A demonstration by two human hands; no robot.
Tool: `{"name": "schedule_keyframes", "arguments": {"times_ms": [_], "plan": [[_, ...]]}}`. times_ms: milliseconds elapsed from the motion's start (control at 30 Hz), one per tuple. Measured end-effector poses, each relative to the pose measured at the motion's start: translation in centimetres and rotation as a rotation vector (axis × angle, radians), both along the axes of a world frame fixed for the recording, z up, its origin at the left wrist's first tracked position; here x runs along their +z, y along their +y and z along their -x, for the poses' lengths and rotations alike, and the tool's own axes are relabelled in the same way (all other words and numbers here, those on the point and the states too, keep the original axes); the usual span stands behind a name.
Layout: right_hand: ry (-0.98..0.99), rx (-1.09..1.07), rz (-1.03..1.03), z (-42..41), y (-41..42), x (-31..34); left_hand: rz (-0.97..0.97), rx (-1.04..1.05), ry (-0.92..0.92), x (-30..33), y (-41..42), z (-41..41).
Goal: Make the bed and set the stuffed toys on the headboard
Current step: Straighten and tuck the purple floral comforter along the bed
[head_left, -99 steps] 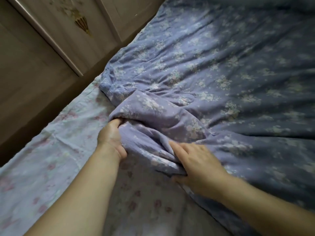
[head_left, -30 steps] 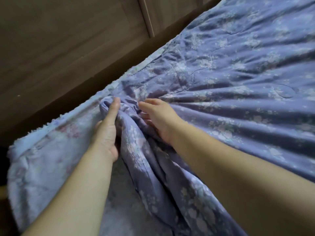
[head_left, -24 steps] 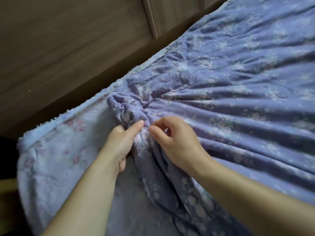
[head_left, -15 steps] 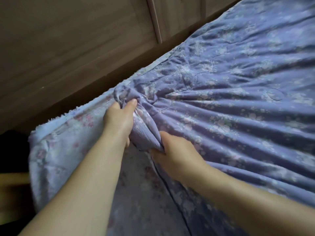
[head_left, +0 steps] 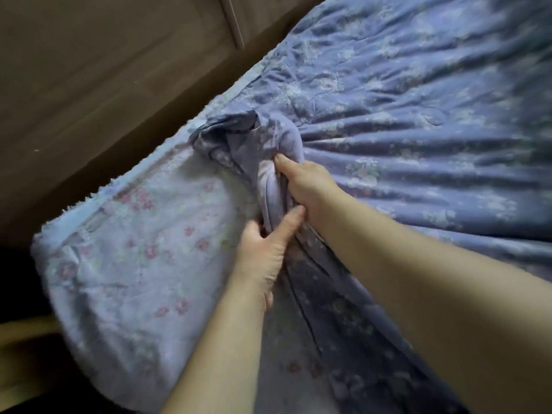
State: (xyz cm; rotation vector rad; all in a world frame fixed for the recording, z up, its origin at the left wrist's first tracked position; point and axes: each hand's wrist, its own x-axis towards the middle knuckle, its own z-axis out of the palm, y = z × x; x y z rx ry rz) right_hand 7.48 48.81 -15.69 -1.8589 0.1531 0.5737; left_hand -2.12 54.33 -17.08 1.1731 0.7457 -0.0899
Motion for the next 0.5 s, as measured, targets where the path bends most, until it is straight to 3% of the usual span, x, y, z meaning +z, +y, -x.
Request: {"name": "schedule_keyframes", "arguments": {"times_ms": [100,200,333,500], "plan": [[0.018,0.068,0.067,1.1,-0.5,0.8,0.064,-0.01,0.118,-0.7,-2.6,1.6],[0.066,-0.003,0.047,2.2,-3.1,2.7,-0.101,-0.025,0.198,0.2,-2.8,1.7],[-0.105,0.041,0.428,4.6,-10.5,4.3,-0.14,0.066,0.168,3.0,-1.8,1.4],[0.037,0.186,0.77,8.8,-17.4,4.7,-0.198,0.176,0.099,5.9,0.6,0.0]]}}
